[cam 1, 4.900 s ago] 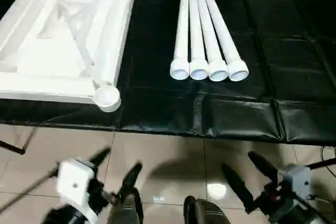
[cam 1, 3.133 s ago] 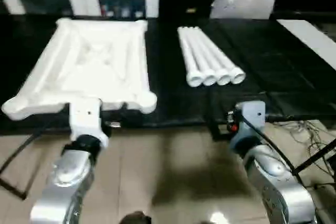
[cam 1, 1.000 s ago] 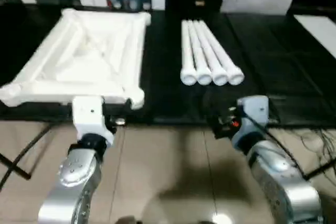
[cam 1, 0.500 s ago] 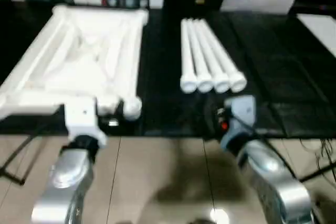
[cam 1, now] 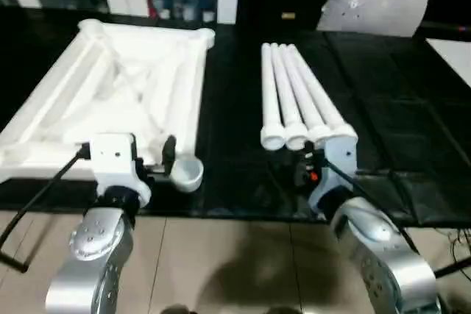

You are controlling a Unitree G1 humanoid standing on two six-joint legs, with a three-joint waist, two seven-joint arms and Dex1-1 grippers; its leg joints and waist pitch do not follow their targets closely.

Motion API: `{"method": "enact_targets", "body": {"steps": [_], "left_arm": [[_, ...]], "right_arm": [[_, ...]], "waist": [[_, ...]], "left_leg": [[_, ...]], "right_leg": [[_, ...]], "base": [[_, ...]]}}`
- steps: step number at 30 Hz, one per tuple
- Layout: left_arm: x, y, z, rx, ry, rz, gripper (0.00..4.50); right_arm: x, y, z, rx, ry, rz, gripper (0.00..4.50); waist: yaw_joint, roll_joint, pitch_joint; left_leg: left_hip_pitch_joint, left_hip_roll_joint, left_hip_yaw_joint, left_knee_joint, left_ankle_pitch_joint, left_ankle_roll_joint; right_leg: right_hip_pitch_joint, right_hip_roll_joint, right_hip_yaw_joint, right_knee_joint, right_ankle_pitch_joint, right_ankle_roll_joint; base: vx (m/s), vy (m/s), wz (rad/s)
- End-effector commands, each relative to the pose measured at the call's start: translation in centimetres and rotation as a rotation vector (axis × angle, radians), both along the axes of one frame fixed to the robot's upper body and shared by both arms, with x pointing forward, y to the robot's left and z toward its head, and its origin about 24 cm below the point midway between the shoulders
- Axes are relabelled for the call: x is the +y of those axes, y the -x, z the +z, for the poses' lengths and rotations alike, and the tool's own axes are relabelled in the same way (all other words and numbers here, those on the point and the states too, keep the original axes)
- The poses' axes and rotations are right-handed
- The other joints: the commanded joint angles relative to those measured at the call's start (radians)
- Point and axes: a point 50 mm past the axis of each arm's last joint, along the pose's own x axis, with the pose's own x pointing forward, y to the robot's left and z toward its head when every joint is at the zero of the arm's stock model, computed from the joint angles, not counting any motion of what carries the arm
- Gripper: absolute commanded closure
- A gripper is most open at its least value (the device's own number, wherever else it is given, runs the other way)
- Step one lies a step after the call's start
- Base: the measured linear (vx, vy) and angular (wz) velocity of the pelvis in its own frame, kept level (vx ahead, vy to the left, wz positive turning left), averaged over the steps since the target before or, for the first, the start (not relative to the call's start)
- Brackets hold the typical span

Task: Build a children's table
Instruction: Move to table

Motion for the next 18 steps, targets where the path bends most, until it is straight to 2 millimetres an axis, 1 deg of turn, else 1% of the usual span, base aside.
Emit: {"method": "enact_targets", "body": {"steps": [1, 2, 3, 4, 5, 6, 7, 8, 9, 10, 12, 15, 16, 17, 18], "left_arm": [[0.31, 0.22, 0.72, -0.039, 0.012, -0.002, 0.11], [0.37, 0.21, 0.76, -0.045, 0.011, -0.002, 0.11], [0.4, 0.2, 0.77, -0.047, 0.011, -0.002, 0.11], [0.4, 0.2, 0.71, -0.044, 0.019, -0.011, 0.11], [0.39, 0.2, 0.69, -0.042, 0.021, -0.015, 0.11], [0.38, 0.2, 0.68, -0.041, 0.019, -0.021, 0.11], [0.34, 0.24, 0.67, -0.042, 0.013, -0.03, 0.11], [0.32, 0.25, 0.67, -0.042, 0.011, -0.032, 0.11], [0.31, 0.27, 0.69, -0.043, 0.01, -0.033, 0.11], [0.29, 0.27, 0.72, -0.043, 0.011, -0.033, 0.11], [0.33, 0.27, 0.74, -0.045, 0.008, -0.029, 0.11], [0.49, 0.21, 0.8, -0.055, 0.004, -0.016, 0.11], [0.6, 0.2, 0.86, -0.064, 0.014, -0.012, 0.11], [0.63, 0.2, 0.9, -0.068, 0.021, -0.013, 0.27], [0.63, 0.2, 0.92, -0.069, 0.028, -0.016, 0.27]], "right_arm": [[-0.11, 0.17, -0.02, 0.006, -0.005, -0.002, 0.0], [-0.06, 0.18, -0.03, 0.006, -0.006, -0.001, 0.0], [-0.04, 0.19, -0.03, 0.006, -0.006, -0.001, 0.0], [0.01, 0.23, -0.05, 0.006, -0.007, 0.001, 0.0], [0.02, 0.23, -0.05, 0.006, -0.007, 0.001, 0.0], [0.04, 0.24, -0.05, 0.006, -0.007, 0.002, 0.0], [0.1, 0.29, -0.1, 0.007, -0.007, 0.005, 0.0], [0.12, 0.31, -0.11, 0.007, -0.007, 0.006, 0.0], [0.12, 0.32, -0.11, 0.007, -0.007, 0.007, 0.0], [0.12, 0.33, -0.1, 0.007, -0.007, 0.008, 0.0], [0.12, 0.36, -0.13, 0.008, -0.007, 0.009, 0.0], [0.13, 0.38, -0.16, 0.009, -0.005, 0.009, 0.0], [0.14, 0.38, -0.18, 0.009, -0.004, 0.01, 0.0], [0.15, 0.38, -0.19, 0.009, -0.003, 0.01, 0.0], [0.16, 0.39, -0.2, 0.009, -0.003, 0.01, 0.0]], "waist": [[0.009, -0.005, -0.052], [0.007, 0.011, -0.042], [0.005, 0.016, -0.039], [-0.002, 0.018, -0.036], [-0.001, 0.017, -0.034], [-0.003, 0.015, -0.028], [-0.003, 0.014, -0.026], [-0.003, 0.013, -0.021], [-0.003, 0.013, -0.021], [-0.003, 0.015, -0.022], [-0.004, 0.017, -0.026], [-0.004, 0.016, -0.029], [-0.003, 0.017, -0.035], [-0.002, 0.017, -0.037], [-0.001, 0.018, -0.039]], "left_leg": [[-0.007, 0.08, -0.017, -0.071, 0.186, 0.048], [0.0, 0.1, -0.021, -0.09, 0.046, 0.021], [0.004, 0.107, -0.021, -0.095, -0.003, 0.013], [0.016, 0.124, -0.016, -0.101, -0.088, 0.01], [0.017, 0.126, -0.011, -0.102, -0.107, 0.009], [0.012, 0.127, -0.009, -0.109, -0.154, 0.003], [0.012, 0.127, -0.008, -0.112, -0.186, -0.002], [0.017, 0.127, -0.004, -0.114, -0.265, -0.022], [0.017, 0.127, -0.004, -0.114, -0.265, -0.022], [0.018, 0.128, -0.004, -0.115, -0.278, -0.036], [0.012, 0.129, -0.002, -0.118, -0.255, -0.046], [0.008, 0.129, 0.001, -0.119, -0.236, -0.048], [0.007, 0.129, 0.003, -0.115, -0.182, -0.041], [0.005, 0.129, 0.005, -0.113, -0.143, -0.034], [0.005, 0.129, 0.006, -0.111, -0.123, -0.03]], "right_leg": [[0.084, -0.082, 0.04, -0.061, 0.428, -0.151], [0.08, -0.081, 0.029, -0.074, 0.219, -0.204], [0.077, -0.079, 0.026, -0.077, 0.14, -0.225], [0.066, -0.076, 0.023, -0.087, 0.013, -0.269], [0.063, -0.075, 0.024, -0.09, -0.015, -0.273], [0.062, -0.075, 0.026, -0.094, -0.09, -0.268], [0.061, -0.076, 0.025, -0.098, -0.141, -0.26], [0.049, -0.078, 0.028, -0.11, -0.297, -0.226], [0.049, -0.078, 0.028, -0.11, -0.297, -0.226], [0.045, -0.079, 0.029, -0.113, -0.333, -0.206], [0.045, -0.074, 0.028, -0.109, -0.29, -0.188], [0.045, -0.073, 0.027, -0.106, -0.253, -0.183], [0.048, -0.073, 0.028, -0.102, -0.179, -0.195], [0.051, -0.073, 0.027, -0.098, -0.123, -0.205], [0.052, -0.073, 0.027, -0.095, -0.093, -0.211]], "base": [[0.0, 0.0, 0.0], [-0.051, -0.048, -0.01], [-0.051, -0.048, -0.01], [0.0, 0.0, 0.0], [0.0, 0.0, 0.0], [0.0, 0.0, 0.0], [-0.07, -0.01, 0.02], [-0.09, -0.013, 0.04], [-0.062, -0.006, 0.02], [0.0, 0.0, 0.0], [0.0, 0.0, 0.0], [0.0, 0.0, 0.0], [0.0, 0.0, 0.0], [0.0, 0.0, 0.0], [0.0, 0.0, 0.0]]}}
